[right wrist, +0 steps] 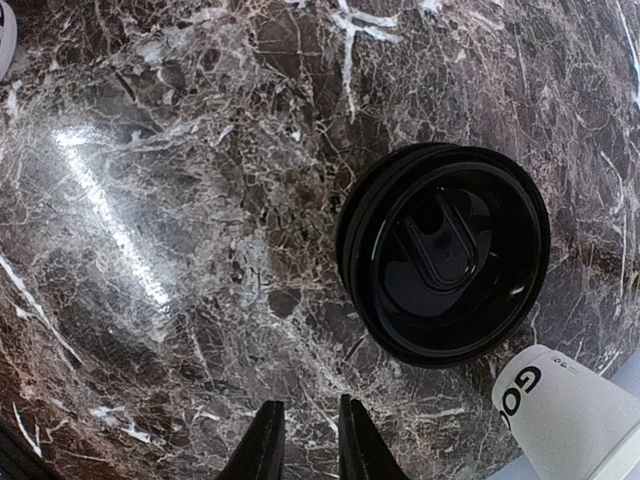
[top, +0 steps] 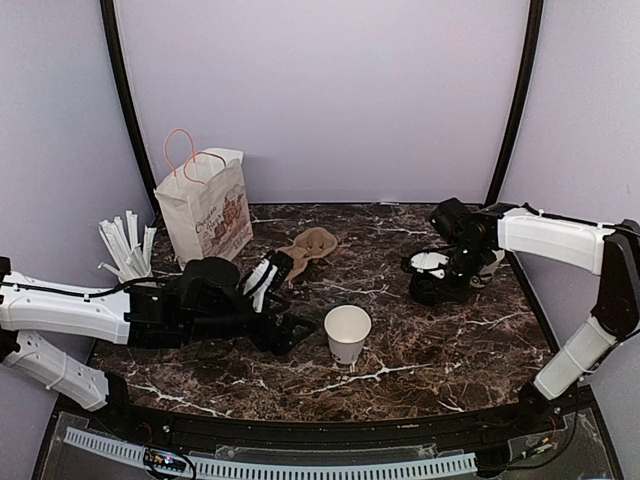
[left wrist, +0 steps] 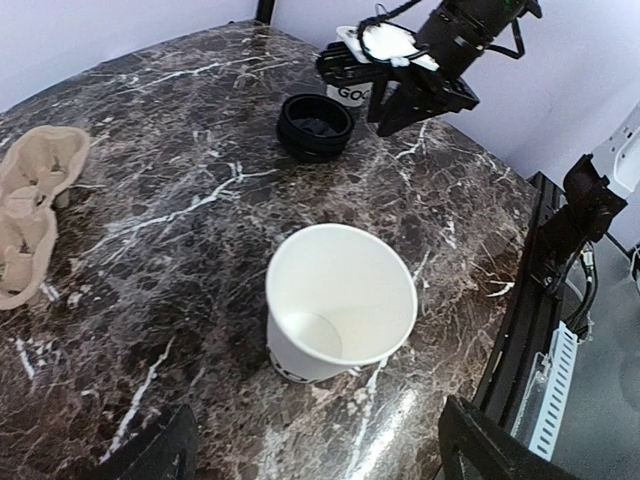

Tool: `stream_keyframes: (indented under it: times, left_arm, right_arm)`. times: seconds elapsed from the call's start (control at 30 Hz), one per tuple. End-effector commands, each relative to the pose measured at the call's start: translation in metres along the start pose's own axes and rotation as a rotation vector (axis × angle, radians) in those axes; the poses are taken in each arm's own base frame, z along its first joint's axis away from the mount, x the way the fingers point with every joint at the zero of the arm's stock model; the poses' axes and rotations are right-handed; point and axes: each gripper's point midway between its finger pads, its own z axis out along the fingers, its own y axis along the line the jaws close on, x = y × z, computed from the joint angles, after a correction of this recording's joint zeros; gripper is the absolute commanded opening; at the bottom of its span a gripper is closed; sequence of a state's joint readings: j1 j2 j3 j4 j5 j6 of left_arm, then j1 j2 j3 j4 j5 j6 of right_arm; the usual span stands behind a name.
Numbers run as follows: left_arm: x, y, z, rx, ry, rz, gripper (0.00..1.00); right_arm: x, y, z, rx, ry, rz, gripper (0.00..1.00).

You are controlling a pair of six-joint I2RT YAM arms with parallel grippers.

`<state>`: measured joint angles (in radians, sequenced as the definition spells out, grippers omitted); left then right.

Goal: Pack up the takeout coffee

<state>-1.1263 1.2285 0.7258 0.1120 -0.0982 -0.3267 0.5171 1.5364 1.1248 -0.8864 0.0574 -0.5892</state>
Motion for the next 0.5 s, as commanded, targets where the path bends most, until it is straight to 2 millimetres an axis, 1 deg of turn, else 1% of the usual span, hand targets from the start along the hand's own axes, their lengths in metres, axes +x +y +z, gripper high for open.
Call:
stream_keyframes:
  times: [0.0,0.1,0.23,0.33,0.47]
  left_arm:
    - [-0.016,-0.028,0.008,0.136,-0.028,-0.019,0.86]
    - [-0.015,-0.031,0.010,0.157,-0.027,-0.022,0.85]
    - [-0.018,-0.033,0.008,0.166,-0.031,-0.025,0.85]
    - [-0.019,-0.030,0.006,0.153,-0.039,-0.033,0.85]
    - [-0.016,-0.028,0.004,0.144,-0.033,-0.036,0.85]
  right_arm:
    - [-0.017,-0.019,0.000,0.065,-0.037,0.001,0.22]
    - [-0.018,-0.023,0.005,0.068,-0.019,-0.024,0.22]
    - [-0.018,-0.025,0.016,0.063,0.007,-0.037,0.22]
    - [-0.019,-0.027,0.023,0.068,0.019,-0.038,0.22]
    - [-0.018,-0.024,0.031,0.044,0.036,-0.040,0.21]
